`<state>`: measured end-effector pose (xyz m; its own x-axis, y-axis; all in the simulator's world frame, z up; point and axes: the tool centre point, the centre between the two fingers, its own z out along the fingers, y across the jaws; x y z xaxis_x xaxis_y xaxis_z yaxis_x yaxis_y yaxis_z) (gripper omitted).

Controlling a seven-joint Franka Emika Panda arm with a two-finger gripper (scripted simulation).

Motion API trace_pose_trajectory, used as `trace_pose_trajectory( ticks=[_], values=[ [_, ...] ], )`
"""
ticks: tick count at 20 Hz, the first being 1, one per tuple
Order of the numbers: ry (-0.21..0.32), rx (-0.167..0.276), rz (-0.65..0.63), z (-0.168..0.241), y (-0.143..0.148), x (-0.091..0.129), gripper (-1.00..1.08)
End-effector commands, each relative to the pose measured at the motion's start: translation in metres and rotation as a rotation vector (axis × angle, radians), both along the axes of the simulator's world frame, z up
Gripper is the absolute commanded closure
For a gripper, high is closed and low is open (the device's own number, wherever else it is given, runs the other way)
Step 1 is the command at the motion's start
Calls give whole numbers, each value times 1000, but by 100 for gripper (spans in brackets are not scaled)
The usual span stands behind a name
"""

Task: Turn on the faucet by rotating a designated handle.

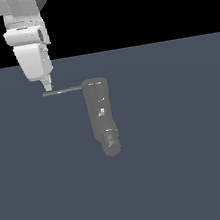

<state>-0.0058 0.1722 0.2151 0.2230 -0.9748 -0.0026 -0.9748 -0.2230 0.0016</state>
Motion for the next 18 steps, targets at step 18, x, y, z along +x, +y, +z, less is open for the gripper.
trace_pose_trajectory(
  ticks=[18],
  values=[
    [-2, -2, -79, -13, -6, 14, 108]
  ],
)
